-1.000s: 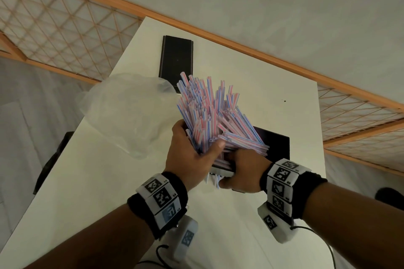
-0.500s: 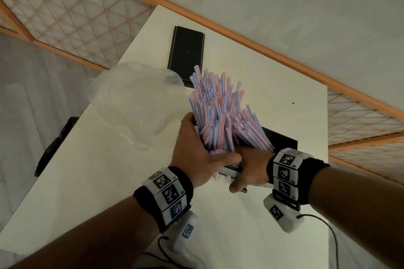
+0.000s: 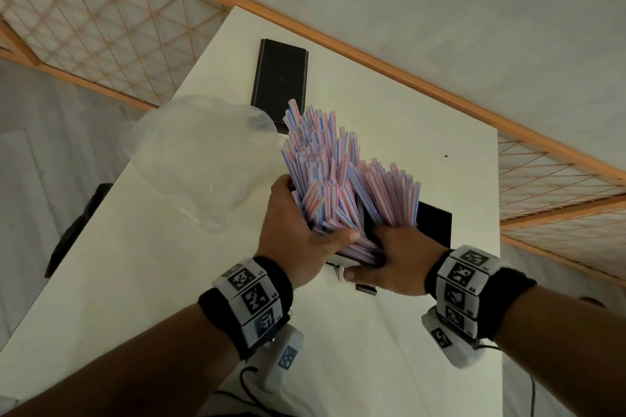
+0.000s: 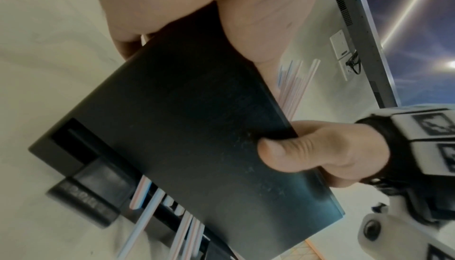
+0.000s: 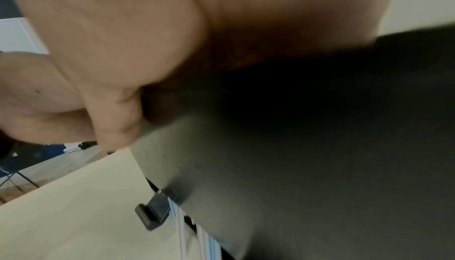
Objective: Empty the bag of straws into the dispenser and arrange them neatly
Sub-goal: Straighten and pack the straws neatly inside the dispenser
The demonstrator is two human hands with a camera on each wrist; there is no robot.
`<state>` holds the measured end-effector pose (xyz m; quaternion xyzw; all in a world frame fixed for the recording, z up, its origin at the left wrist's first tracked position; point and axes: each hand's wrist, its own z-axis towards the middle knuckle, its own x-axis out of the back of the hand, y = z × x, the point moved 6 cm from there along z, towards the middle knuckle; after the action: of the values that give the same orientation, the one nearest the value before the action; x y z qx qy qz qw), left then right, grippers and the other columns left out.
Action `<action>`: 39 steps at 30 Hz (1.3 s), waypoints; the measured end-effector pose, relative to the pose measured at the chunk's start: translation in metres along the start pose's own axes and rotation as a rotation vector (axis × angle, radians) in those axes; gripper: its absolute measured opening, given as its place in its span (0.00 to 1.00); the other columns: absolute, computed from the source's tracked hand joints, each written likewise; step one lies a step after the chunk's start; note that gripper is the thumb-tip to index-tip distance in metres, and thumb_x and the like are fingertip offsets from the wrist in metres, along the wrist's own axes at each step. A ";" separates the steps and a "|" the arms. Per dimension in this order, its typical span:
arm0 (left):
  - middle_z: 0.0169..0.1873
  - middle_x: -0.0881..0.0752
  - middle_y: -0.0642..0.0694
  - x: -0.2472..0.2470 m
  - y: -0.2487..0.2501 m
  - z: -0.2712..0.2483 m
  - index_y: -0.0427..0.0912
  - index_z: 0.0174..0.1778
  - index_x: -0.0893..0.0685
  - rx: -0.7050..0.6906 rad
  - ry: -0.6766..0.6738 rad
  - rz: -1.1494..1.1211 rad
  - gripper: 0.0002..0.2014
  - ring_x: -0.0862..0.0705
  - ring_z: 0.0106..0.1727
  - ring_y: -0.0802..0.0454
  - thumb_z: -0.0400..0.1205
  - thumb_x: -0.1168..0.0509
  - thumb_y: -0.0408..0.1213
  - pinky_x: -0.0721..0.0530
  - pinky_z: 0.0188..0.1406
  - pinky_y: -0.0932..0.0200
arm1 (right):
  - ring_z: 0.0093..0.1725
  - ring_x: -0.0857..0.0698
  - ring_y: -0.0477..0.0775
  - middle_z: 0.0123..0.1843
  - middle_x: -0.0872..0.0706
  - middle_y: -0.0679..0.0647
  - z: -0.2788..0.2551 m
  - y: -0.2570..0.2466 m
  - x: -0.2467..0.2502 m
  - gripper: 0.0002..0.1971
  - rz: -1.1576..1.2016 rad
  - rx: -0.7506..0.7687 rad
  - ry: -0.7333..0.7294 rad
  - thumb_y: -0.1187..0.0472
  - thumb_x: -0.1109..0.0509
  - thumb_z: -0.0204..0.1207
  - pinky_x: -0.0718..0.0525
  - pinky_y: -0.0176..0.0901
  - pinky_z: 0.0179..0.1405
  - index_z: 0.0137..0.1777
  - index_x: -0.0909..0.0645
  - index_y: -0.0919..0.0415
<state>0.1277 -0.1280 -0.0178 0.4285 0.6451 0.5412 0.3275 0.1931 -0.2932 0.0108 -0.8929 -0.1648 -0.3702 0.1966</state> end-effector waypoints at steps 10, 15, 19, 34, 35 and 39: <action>0.63 0.15 0.55 0.000 0.004 -0.002 0.56 0.68 0.32 -0.039 -0.010 -0.016 0.47 0.14 0.65 0.57 0.56 0.16 0.56 0.13 0.64 0.46 | 0.40 0.15 0.49 0.40 0.14 0.45 -0.004 -0.004 -0.008 0.14 -0.048 0.074 0.058 0.47 0.26 0.68 0.16 0.44 0.42 0.51 0.18 0.50; 0.63 0.15 0.55 -0.001 0.006 -0.002 0.53 0.68 0.32 -0.052 -0.036 -0.032 0.47 0.14 0.64 0.60 0.56 0.16 0.57 0.13 0.62 0.53 | 0.39 0.16 0.50 0.39 0.15 0.44 0.006 -0.006 -0.019 0.22 -0.123 -0.016 -0.028 0.37 0.29 0.63 0.14 0.45 0.41 0.52 0.19 0.49; 0.60 0.14 0.56 0.000 0.009 -0.003 0.52 0.67 0.31 -0.052 -0.040 -0.066 0.46 0.13 0.61 0.63 0.55 0.16 0.57 0.13 0.58 0.60 | 0.40 0.12 0.48 0.39 0.11 0.45 0.013 -0.005 -0.019 0.21 -0.027 -0.060 -0.132 0.37 0.24 0.59 0.10 0.50 0.46 0.49 0.18 0.46; 0.66 0.15 0.48 -0.001 0.002 0.000 0.48 0.71 0.31 -0.015 -0.019 -0.102 0.52 0.14 0.67 0.49 0.56 0.15 0.65 0.12 0.61 0.41 | 0.56 0.14 0.44 0.55 0.13 0.37 0.016 -0.019 -0.005 0.25 0.135 0.077 -0.086 0.46 0.19 0.65 0.16 0.44 0.59 0.62 0.21 0.38; 0.66 0.15 0.49 -0.001 0.003 0.000 0.48 0.71 0.31 -0.017 -0.014 -0.094 0.52 0.14 0.67 0.51 0.56 0.15 0.64 0.12 0.61 0.42 | 0.55 0.14 0.44 0.55 0.12 0.39 0.016 -0.019 -0.004 0.26 0.156 0.092 -0.038 0.43 0.19 0.63 0.14 0.48 0.59 0.62 0.20 0.40; 0.64 0.15 0.54 0.001 0.005 -0.002 0.49 0.70 0.31 -0.052 0.004 -0.013 0.47 0.15 0.66 0.59 0.59 0.16 0.59 0.13 0.63 0.49 | 0.50 0.11 0.40 0.51 0.10 0.40 0.012 -0.021 -0.001 0.28 0.264 0.164 0.073 0.33 0.21 0.60 0.11 0.48 0.53 0.60 0.18 0.41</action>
<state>0.1271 -0.1279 -0.0122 0.4146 0.6344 0.5564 0.3407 0.1906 -0.2697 0.0069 -0.8737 -0.0685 -0.3584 0.3217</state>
